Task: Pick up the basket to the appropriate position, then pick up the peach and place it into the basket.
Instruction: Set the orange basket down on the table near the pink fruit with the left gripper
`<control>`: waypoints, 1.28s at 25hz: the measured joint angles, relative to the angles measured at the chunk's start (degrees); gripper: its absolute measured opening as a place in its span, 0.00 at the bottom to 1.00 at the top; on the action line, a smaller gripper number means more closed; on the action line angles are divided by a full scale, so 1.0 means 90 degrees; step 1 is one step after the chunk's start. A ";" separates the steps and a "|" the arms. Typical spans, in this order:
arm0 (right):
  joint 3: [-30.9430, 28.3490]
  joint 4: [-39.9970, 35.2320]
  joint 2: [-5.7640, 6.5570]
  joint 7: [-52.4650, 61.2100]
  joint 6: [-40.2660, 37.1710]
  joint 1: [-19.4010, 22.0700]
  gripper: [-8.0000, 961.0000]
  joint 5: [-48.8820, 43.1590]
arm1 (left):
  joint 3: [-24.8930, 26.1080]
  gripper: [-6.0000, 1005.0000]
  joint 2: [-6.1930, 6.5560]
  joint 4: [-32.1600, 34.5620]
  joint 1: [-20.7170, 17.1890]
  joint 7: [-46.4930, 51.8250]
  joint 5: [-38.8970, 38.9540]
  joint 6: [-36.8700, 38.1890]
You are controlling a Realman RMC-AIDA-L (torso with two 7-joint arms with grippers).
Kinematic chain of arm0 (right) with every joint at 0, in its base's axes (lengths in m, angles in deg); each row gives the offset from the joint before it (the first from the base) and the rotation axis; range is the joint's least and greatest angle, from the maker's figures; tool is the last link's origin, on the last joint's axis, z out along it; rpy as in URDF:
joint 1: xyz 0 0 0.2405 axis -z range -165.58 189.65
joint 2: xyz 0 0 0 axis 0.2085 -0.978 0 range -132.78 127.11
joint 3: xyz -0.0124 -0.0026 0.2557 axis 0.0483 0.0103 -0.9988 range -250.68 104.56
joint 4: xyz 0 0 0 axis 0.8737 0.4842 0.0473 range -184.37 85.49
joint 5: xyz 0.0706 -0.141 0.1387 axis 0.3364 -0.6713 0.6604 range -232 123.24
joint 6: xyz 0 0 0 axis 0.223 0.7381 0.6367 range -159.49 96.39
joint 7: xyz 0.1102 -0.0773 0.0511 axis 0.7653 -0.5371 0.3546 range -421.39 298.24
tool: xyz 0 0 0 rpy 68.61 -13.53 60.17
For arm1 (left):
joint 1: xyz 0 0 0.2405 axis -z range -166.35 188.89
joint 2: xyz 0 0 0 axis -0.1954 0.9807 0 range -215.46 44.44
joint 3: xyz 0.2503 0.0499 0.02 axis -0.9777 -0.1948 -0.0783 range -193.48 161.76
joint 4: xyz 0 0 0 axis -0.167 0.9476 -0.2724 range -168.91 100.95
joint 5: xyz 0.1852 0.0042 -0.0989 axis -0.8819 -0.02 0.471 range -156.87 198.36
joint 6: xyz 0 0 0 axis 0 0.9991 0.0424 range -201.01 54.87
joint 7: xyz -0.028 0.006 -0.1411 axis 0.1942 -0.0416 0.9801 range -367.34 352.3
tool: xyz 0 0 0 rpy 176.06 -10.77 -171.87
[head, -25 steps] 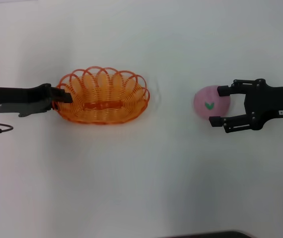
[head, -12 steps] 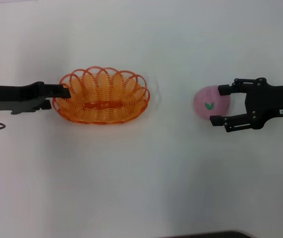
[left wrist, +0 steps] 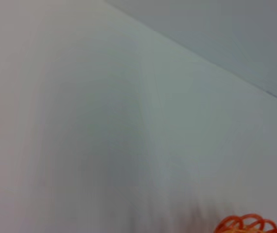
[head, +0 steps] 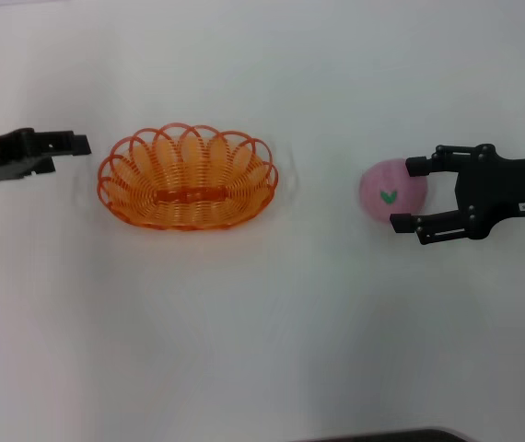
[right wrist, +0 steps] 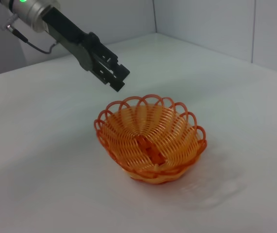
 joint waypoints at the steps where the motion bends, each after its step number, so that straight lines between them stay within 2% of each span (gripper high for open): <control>1: 0.0000 0.0000 0.0000 0.0000 0.0002 -0.0004 0.92 0.0000 | 0.0055 0.71 0.0000 0.0063 -0.0041 -0.0226 0.0126 0.0086; 8: 0.0007 0.0006 0.0000 0.0000 0.0003 0.0004 0.92 0.0001 | 0.0344 0.71 -0.0012 -0.0045 -0.0212 -0.1754 0.1154 0.0776; 19: 0.0017 0.0010 0.0000 0.0000 0.0007 -0.0018 0.92 0.0002 | 0.0352 0.71 -0.0013 -0.0520 -0.0284 -0.4119 0.1469 0.1875; 20: 0.0014 0.0010 0.0000 0.0000 0.0007 -0.0023 0.92 0.0001 | 0.0349 0.71 -0.0023 -0.0556 -0.0350 -0.4620 0.1472 0.2013; 25: 0.0013 0.0010 0.0000 0.0000 0.0013 -0.0030 0.92 0.0002 | 0.0345 0.70 -0.0035 -0.0702 -0.0453 -0.5413 0.1479 0.2077; 32: 0.0001 0.0010 0.0000 -0.0047 0.0014 -0.0018 0.92 0.0001 | 0.0357 0.71 -0.0045 -0.1324 -0.0496 -0.6794 0.1469 0.2024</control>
